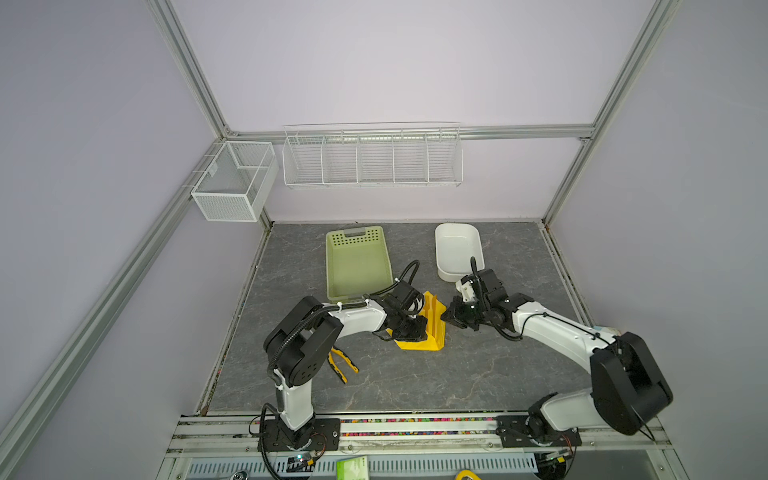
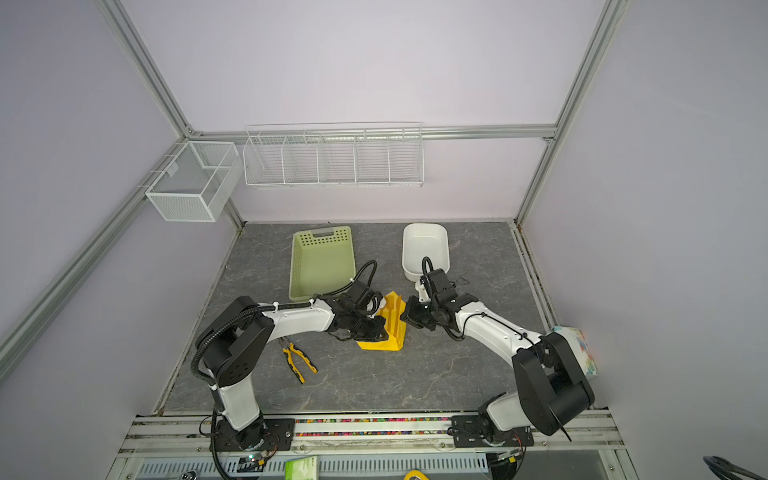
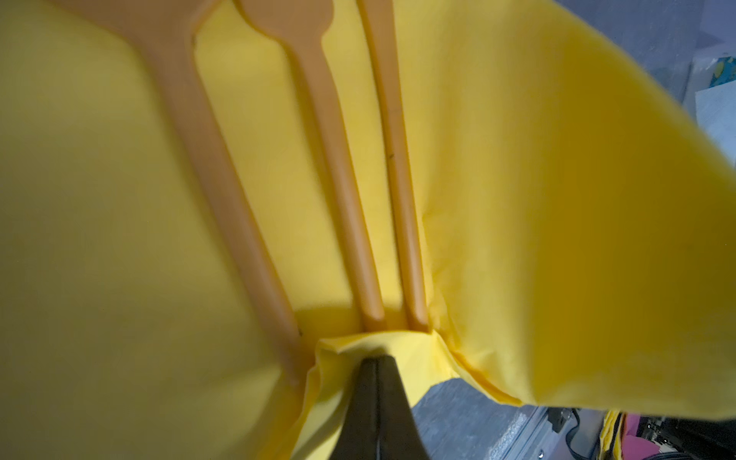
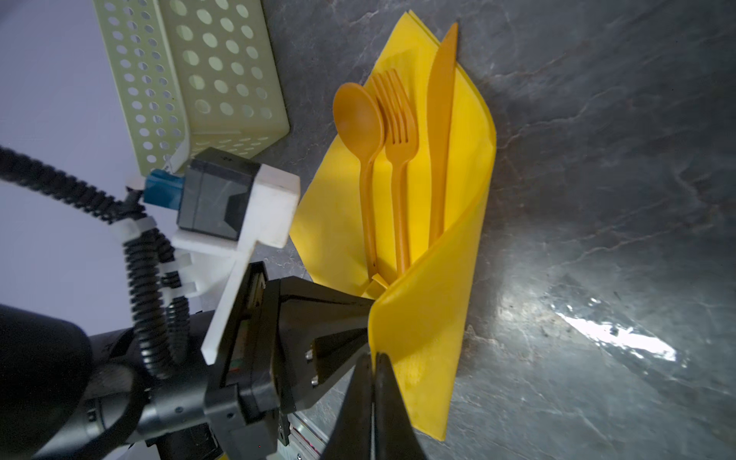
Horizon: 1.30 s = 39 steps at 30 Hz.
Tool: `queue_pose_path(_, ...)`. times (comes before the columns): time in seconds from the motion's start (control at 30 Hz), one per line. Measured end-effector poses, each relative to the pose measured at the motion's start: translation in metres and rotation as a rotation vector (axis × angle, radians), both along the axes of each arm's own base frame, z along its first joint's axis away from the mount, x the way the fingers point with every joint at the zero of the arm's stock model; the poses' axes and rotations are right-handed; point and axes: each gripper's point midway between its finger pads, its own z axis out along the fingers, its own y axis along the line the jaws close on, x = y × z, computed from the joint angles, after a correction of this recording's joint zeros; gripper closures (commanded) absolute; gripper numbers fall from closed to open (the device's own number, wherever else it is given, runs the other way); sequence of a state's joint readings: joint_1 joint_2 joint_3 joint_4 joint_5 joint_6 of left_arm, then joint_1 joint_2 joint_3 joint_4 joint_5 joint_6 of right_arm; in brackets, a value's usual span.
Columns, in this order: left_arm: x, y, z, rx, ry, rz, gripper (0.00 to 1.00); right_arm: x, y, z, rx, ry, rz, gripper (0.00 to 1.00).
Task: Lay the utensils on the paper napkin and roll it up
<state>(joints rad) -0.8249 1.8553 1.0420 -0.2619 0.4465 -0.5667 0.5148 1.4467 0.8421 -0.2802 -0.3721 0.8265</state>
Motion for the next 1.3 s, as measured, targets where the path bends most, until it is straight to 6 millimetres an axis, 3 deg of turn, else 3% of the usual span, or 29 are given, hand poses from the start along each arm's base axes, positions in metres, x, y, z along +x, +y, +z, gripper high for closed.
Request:
queue_pose_path(0.3,0.000,0.000,0.000,0.000,0.000,0.000,1.00,-0.003,0.028,0.000,-0.003,0.009,0.044,0.93)
queue_pose_path(0.63,0.003,0.003,-0.001,-0.001,-0.002,0.010,1.00,-0.006,0.045,-0.009,0.002,0.021,0.053,0.93)
queue_pose_path(0.83,0.003,0.013,0.002,-0.002,-0.010,0.031,1.00,-0.001,0.052,-0.010,0.018,0.006,0.042,0.93)
queue_pose_path(1.1,0.003,0.029,0.017,-0.009,-0.053,0.066,1.00,0.000,0.059,-0.025,0.010,0.027,0.044,0.93)
queue_pose_path(1.3,-0.002,0.053,0.011,0.054,-0.064,0.099,1.00,0.000,0.062,-0.025,0.016,0.019,0.049,0.93)
